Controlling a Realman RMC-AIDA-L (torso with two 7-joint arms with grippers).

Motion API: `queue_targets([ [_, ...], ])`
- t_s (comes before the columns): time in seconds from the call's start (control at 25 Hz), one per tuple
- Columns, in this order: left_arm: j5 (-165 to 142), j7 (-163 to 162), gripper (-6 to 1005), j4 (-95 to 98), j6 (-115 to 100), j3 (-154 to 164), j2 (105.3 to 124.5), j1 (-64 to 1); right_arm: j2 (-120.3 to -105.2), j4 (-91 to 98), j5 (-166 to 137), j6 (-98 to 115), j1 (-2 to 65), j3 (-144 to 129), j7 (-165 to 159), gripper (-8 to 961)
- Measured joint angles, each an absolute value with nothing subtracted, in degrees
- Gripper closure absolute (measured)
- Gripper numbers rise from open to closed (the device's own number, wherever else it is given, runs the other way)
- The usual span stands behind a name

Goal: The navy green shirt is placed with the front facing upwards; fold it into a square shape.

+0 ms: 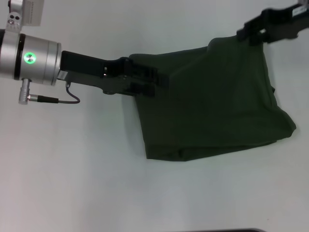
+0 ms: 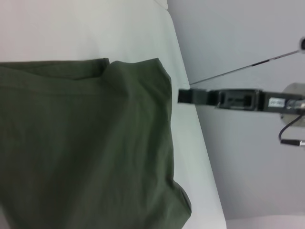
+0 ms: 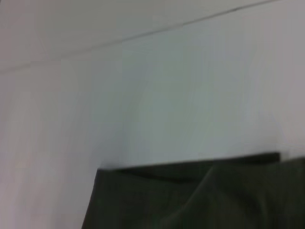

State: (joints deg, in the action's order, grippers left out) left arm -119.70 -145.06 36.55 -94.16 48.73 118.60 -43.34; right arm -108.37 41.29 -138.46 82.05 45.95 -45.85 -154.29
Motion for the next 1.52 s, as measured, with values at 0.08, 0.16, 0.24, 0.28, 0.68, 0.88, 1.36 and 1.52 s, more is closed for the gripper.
queue_targets([
  [0.08, -119.70, -145.18, 417, 36.59, -94.14, 48.65, 118.49, -43.45, -109.12, 39.95, -139.41, 80.98, 46.09, -46.90, -154.09, 470],
  [0.16, -119.70, -145.26, 417, 36.59, -94.11, 48.62, 118.41, -43.57, -109.71, 38.84, -140.78, 79.32, 46.50, -47.95, -154.14, 470],
  [0.24, -119.70, -145.28, 417, 36.59, -94.07, 48.61, 118.38, -43.64, -110.33, 38.35, -142.32, 77.69, 46.89, -48.81, -154.40, 471],
  [0.28, -119.70, -145.28, 417, 36.59, -94.06, 48.61, 118.38, -43.66, -110.67, 38.35, -143.14, 77.18, 47.07, -49.16, -154.53, 471],
  [0.68, -119.74, -145.29, 418, 36.55, -94.04, 48.54, 118.48, -43.25, -110.83, 41.64, -142.82, 77.78, 48.20, -48.33, -155.39, 468],
  [0.88, -120.10, -145.06, 418, 36.48, -93.99, 48.72, 118.09, -43.33, -109.49, 44.39, -135.91, 81.99, 48.02, -45.83, -154.57, 467],
  [1.36, -129.23, -147.08, 385, 35.85, -82.93, 56.78, 118.01, -44.96, -107.96, 44.57, -127.67, 86.65, 44.64, -41.88, -149.81, 467],
  [1.52, -130.82, -149.22, 295, 35.55, -81.80, 56.59, 118.03, -45.46, -107.94, 44.40, -127.61, 87.01, 44.17, -41.75, -149.66, 467],
])
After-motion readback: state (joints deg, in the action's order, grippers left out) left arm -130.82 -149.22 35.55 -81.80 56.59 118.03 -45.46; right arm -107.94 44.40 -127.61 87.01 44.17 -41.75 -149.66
